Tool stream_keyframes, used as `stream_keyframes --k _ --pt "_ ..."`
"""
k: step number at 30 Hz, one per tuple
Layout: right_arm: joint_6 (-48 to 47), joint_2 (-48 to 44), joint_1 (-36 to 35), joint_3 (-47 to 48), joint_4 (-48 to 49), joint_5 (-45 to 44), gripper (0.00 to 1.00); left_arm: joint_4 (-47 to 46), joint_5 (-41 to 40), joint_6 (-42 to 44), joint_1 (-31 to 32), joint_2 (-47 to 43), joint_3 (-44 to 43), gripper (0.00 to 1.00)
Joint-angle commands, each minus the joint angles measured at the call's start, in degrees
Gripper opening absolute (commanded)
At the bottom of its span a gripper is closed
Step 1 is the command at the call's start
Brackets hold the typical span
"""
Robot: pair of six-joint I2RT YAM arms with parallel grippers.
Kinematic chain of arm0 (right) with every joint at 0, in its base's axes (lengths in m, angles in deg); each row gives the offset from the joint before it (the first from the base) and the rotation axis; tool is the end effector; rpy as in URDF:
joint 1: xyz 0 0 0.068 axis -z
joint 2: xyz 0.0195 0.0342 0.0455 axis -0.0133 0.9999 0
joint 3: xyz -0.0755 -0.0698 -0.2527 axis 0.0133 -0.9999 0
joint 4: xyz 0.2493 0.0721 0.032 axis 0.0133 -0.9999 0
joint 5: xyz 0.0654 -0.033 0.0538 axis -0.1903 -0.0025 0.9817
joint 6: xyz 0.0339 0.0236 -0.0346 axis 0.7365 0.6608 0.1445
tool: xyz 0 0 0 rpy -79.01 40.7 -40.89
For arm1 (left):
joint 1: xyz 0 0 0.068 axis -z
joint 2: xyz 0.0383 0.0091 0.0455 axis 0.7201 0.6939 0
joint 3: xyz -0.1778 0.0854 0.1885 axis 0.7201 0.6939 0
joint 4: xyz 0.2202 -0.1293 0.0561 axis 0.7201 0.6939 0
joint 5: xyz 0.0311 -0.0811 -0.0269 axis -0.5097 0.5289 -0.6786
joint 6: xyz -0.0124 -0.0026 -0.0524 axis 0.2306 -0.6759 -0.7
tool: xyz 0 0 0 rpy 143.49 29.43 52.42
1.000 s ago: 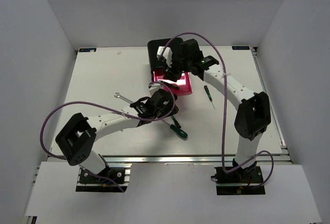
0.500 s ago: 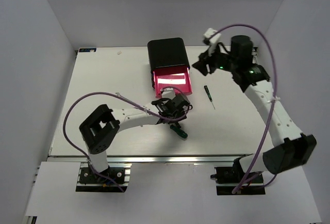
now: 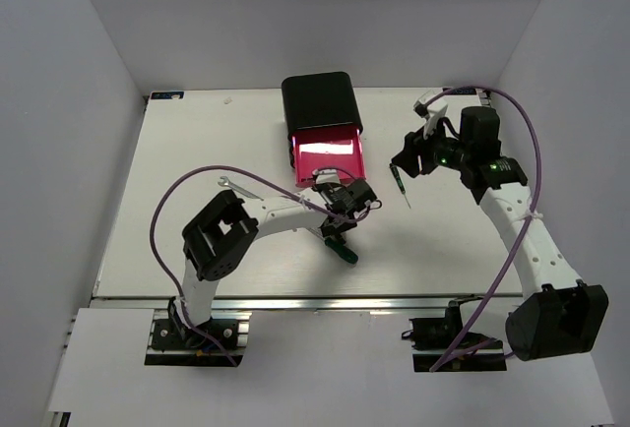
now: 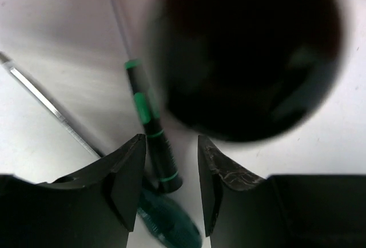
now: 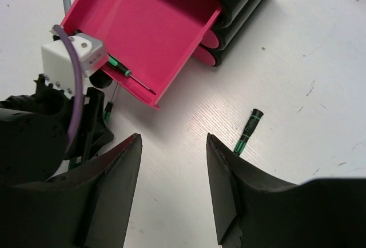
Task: Sort the tools into containers
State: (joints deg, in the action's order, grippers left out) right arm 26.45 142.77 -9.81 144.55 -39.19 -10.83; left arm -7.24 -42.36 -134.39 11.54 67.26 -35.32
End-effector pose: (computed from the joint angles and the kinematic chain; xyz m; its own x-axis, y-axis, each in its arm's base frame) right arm 0.2631 0.0671 0.3540 -0.2668 -0.2803 -0.9221 -0.6900 0.7235 -0.0203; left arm 0.2236 -0.3243 0.1733 -0.8310 -0.2807 -0.4803 -0.2361 0.9597 -0.1525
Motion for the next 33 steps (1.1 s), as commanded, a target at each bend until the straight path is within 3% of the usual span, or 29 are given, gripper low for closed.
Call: stream_keyframes --k 1,11,16,33 --pt "1.4 -2.4 1.2 -0.9 1.7 1.5 0.55 4.1 0.8 -0.7 0.2 3.4 -4.2 0.52" --pt "2.0 -4.5 4.5 -4.4 1.7 1.9 0.55 3.5 4.6 0.2 0.2 6.6 -5.9 0.44" --pt "1.8 -4.4 5.5 -4.8 1.5 2.3 0.55 3.7 5.1 0.6 0.3 6.5 -6.3 0.21" --pt "0.5 -5.2 5.9 -5.6 0.0 2.7 0.55 7.1 -7.3 3.1 4.7 -2.7 -8.3 0.02"
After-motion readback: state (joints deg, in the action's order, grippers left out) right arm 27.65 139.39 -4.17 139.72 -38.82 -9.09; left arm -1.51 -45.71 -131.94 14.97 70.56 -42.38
